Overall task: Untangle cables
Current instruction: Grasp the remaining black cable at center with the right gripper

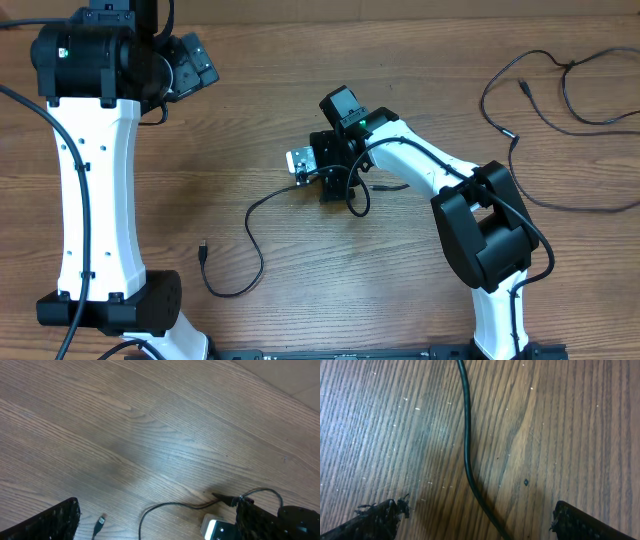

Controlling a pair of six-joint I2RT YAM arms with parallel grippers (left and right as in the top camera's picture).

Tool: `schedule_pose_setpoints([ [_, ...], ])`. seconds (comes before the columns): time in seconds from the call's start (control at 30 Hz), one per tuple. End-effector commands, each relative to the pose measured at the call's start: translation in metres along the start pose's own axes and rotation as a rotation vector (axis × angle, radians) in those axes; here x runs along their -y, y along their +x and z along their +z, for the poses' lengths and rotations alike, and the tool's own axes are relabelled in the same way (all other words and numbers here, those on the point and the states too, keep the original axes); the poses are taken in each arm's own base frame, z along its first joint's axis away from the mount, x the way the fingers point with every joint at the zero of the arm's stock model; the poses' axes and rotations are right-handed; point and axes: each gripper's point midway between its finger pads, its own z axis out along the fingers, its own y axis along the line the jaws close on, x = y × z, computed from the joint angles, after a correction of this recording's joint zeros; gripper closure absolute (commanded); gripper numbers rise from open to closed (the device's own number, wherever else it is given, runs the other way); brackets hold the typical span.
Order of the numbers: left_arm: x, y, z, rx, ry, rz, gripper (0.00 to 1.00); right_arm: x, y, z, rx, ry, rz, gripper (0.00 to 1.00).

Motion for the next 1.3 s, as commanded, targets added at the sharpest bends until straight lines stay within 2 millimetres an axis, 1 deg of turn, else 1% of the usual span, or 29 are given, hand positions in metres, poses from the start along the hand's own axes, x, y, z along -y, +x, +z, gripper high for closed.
schedule_pose_setpoints([
  [0.0,0.001,-0.002,0.0,0.003,0.007,-0.018,0.0,0.001,-0.003,0.005,0.012,-0.003,-0.01,0.04],
  [0.1,0.001,-0.002,0.0,0.003,0.007,-0.018,0.0,0.004,-0.003,0.005,0.015,0.005,-0.015,0.04],
  [0.3,0.001,-0.002,0.0,0.003,0.007,-0.018,0.0,0.002,-0.002,0.006,0.013,0.0,-0.079,0.04],
  [0.57,0.001,-0.002,0.0,0.003,0.007,-0.018,0.0,-0.001,-0.001,0.007,0.011,-0.008,-0.074,0.03],
  [0.63,0.001,-0.002,0.0,0.003,0.007,-0.018,0.0,-0.006,0.001,0.008,0.01,-0.025,-0.066,0.03],
  [0.73,0.002,-0.002,0.0,0.003,0.007,-0.017,0.0,-0.014,0.004,0.009,0.0,-0.053,-0.002,0.0],
  [0.8,0.002,-0.002,0.0,0.003,0.007,-0.017,0.0,-0.017,0.005,0.009,-0.007,-0.067,0.045,0.0],
  [0.87,0.002,-0.002,0.0,0.003,0.007,-0.017,0.0,-0.021,0.007,0.009,-0.013,-0.081,0.054,0.0],
  [1.07,0.001,-0.002,0.0,0.003,0.007,-0.018,0.0,-0.022,0.007,0.009,-0.014,-0.085,0.055,0.0],
  [1.17,0.001,-0.002,0.0,0.003,0.007,-0.018,0.0,-0.021,0.009,0.015,-0.014,-0.085,0.055,0.0],
  [1.27,0.001,-0.002,0.0,0.003,0.007,-0.018,0.01,-0.024,0.015,0.027,-0.021,-0.102,0.062,0.01],
])
